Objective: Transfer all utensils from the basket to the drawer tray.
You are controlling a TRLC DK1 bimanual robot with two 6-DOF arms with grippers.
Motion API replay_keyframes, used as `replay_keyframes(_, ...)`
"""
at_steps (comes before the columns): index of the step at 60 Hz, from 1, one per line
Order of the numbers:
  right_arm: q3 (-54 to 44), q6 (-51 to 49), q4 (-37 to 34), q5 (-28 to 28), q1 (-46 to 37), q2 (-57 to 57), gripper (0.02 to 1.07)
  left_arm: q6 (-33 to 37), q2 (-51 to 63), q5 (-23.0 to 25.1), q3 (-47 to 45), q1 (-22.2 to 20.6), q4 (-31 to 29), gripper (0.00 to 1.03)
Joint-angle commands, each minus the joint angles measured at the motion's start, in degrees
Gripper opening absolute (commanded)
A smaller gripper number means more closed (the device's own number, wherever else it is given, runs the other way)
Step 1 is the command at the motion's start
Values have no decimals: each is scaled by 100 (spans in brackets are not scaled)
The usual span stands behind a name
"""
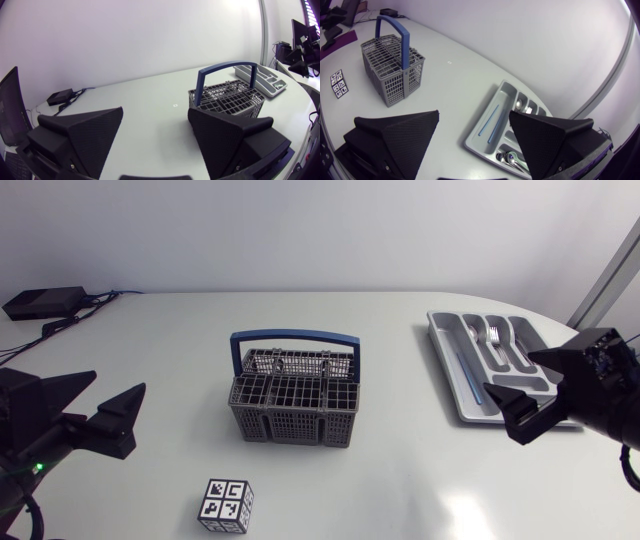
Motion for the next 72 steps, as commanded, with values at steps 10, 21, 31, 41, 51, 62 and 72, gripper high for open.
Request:
replay_keyframes(10, -869, 1122, 507, 676, 179, -1270, 103, -360, -703, 131, -765, 331, 373, 97)
replay_keyframes(21, -1352, 1531, 768, 754, 154, -1841, 103, -568, -1274, 212, -1323, 588, 655, 98)
replay_keyframes(31, -1771, 1886, 994, 821, 133, -2336, 103, -748, -1769, 282, -1808, 811, 900, 98)
replay_keyframes(41, -2180, 2232, 1214, 887, 112, -2819, 103, -851, -2051, 322, -2084, 939, 1039, 98)
replay_keyframes(51, -2595, 2584, 1439, 954, 90, -3310, 103, -851, -2051, 322, -2084, 939, 1039, 98)
replay_keyframes(62, -3043, 2962, 1681, 1025, 68, -3839, 103, -851, -2051, 322, -2084, 939, 1039, 98)
replay_keyframes(72, -3061, 2978, 1691, 1028, 67, -3861, 103, -851, -2051, 322, -2084, 939, 1039, 98)
